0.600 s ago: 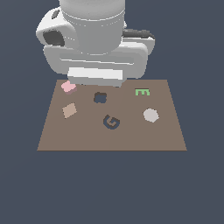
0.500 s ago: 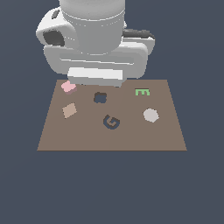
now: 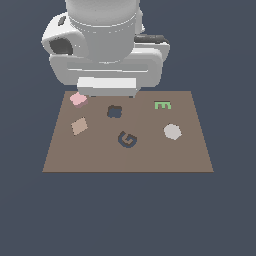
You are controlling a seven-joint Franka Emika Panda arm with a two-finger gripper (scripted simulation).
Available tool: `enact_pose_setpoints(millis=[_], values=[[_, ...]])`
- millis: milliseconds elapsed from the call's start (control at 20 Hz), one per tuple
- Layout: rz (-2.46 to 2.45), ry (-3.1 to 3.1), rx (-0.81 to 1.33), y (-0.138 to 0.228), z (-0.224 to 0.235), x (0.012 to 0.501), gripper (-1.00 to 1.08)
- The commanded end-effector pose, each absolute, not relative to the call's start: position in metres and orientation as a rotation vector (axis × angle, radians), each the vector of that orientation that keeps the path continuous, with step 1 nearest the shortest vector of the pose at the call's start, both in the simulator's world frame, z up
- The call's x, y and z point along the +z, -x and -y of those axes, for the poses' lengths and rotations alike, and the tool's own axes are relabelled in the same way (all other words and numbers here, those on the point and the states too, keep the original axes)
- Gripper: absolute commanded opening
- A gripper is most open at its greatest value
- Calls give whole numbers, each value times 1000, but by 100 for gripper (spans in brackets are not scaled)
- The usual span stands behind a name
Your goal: Insert a designated object into the corresponding slot on a board.
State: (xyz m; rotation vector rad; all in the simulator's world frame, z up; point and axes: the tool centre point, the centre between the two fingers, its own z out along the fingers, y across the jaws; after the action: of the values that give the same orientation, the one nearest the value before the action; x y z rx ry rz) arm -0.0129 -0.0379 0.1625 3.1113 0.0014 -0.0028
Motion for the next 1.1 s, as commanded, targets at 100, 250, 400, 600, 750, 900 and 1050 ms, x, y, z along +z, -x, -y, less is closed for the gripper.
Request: enact_pose_setpoints(millis=[100,250,400,600,750,900,1050], values=[[-82,-3112,-3,24,47,154,100],[-153,-3112,-3,32,55,146,100],[-235,-3109,-2,42,64,137,100],[-363,-3101,-1,56,80,123,100],[-471,-3089,-1,67,95,111,100],[-578,-3074,0,76,110,99,100],[-673,-3058,0,84,124,88,100]])
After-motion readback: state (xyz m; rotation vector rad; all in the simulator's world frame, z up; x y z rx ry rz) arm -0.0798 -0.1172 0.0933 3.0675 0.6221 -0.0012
